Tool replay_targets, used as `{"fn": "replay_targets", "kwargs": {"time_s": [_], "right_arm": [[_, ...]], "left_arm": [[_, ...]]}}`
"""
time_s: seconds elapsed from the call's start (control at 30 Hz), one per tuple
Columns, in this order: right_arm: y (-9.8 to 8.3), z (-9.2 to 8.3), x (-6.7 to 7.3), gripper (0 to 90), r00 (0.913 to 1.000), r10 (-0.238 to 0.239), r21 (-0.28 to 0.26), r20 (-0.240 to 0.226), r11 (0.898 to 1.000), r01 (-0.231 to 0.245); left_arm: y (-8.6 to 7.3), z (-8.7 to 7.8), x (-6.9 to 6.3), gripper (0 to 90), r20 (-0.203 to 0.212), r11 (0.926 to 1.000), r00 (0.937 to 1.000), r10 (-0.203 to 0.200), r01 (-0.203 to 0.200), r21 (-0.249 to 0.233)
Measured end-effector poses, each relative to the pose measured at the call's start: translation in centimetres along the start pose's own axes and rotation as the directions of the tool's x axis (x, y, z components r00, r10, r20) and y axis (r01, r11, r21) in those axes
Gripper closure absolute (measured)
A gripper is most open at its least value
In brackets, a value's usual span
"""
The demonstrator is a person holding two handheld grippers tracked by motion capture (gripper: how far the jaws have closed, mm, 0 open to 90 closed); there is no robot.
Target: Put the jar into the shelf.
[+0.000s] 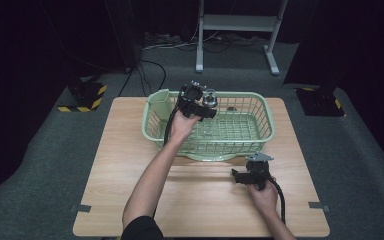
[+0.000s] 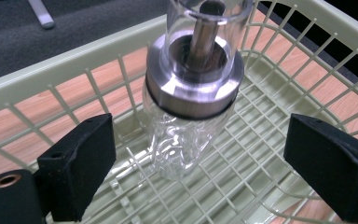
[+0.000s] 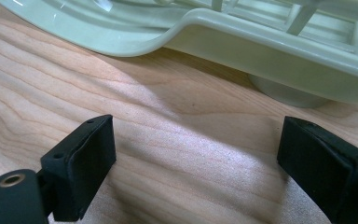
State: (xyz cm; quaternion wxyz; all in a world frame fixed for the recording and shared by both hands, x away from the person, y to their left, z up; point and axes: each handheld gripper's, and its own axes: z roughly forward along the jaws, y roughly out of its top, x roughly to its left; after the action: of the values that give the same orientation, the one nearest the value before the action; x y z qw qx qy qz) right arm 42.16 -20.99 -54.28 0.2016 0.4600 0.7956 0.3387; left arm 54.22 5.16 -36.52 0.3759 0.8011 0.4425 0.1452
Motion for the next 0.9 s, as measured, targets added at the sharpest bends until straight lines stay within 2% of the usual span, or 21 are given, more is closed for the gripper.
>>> {"fn": "replay_targets", "kwargs": {"time_s": [0.9], "right_arm": [[0.0, 0.0, 0.0, 11.0, 1.0, -0.004, 0.001, 0.0, 1.0, 0.004]], "left_arm": [[-2.4, -4.1, -1.3, 8.4, -0.001, 0.997, 0.9998, 0.022, -0.022, -0.074]]}}
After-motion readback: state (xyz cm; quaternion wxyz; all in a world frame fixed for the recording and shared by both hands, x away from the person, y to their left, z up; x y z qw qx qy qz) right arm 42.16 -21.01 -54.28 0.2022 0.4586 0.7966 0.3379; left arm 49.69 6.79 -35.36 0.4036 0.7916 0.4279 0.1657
